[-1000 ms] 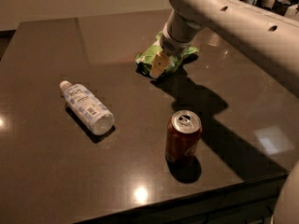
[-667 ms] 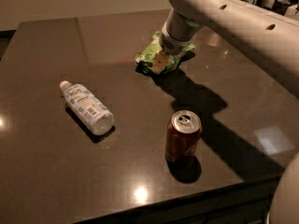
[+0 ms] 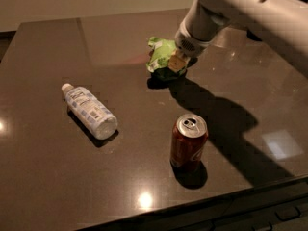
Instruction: Move green rice chip bag near coke can
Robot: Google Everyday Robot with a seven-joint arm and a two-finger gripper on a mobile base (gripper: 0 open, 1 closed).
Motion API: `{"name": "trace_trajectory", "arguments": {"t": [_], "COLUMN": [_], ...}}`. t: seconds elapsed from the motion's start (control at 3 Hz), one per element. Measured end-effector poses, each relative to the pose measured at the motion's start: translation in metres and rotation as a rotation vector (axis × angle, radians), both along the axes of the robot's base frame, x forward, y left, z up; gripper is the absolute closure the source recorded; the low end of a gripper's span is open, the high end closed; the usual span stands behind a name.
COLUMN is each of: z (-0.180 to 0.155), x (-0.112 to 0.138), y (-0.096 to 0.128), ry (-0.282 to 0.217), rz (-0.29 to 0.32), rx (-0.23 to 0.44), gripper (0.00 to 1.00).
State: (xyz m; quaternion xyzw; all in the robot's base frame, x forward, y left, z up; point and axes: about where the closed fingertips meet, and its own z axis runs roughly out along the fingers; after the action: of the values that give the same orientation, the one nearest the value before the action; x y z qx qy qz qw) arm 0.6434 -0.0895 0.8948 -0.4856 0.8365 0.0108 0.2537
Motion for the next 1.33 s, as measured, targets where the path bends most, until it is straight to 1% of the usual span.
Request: {"name": "trace_trajectory", "arguments": {"t": [0.33,0.67,1.0,1.33], "z": [0.012,0.016,0.010,0.012], "x": [-0.029,-0.074,-0.101,-0.122], "y": [-0.015,-0.047,-0.068,-0.084], "ry": [-0.002,0.027,0.058,0.057], "rz": [0.073,0.181,0.273,0.367], "rx": [0.009,0.023,0.030,0.044], "gripper": [1.00,1.00,1.00,1.00]}}
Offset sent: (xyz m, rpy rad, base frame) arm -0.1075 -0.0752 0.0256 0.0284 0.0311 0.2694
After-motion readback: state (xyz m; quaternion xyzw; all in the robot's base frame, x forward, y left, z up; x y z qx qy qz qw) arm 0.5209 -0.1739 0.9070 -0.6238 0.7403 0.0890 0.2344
